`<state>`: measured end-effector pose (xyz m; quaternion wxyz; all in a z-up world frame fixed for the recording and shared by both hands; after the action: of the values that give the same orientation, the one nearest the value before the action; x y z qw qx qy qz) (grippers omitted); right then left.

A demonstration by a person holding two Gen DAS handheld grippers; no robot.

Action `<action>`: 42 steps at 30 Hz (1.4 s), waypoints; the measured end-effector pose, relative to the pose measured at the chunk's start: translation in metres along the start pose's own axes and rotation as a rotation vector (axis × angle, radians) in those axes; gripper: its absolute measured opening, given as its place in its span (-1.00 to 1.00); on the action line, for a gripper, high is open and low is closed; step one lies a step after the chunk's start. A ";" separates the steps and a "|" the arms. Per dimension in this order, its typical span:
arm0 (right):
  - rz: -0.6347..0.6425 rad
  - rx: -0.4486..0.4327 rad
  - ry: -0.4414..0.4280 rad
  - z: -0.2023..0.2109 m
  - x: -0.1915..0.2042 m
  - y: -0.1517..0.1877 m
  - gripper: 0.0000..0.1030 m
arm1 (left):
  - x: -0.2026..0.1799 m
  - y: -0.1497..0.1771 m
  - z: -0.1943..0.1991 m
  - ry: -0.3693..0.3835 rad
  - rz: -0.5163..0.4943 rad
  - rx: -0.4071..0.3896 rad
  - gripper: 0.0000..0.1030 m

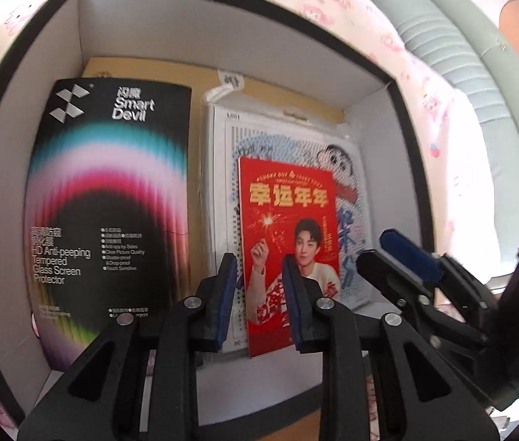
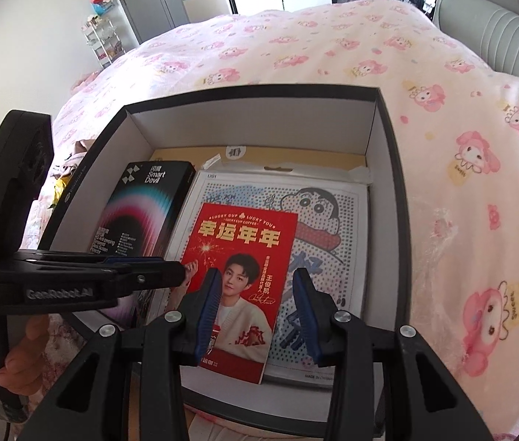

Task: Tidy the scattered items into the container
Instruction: 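Lower the red card upright against the bead-art pack with the left gripper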

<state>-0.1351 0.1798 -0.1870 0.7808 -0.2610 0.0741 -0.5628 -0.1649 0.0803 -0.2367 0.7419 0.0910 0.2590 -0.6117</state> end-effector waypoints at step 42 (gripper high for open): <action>-0.199 -0.170 0.080 0.038 -0.048 -0.019 -0.31 | -0.028 -0.019 -0.015 0.054 -0.049 0.043 -0.54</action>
<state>-0.1529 0.2319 -0.1541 0.6926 -0.3097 0.1267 -0.6390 -0.1908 0.1068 -0.2319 0.7175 0.1169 0.2680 -0.6322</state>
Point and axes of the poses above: each gripper's, at about its wrist camera, not at the fingertips, and z roughly against the way its jaws point, x to its left, y to its underside, the point moved 8 cm from there along -z, roughly the way its jaws point, and after that the axes turned 2 degrees about x, right-handed, at the moved point
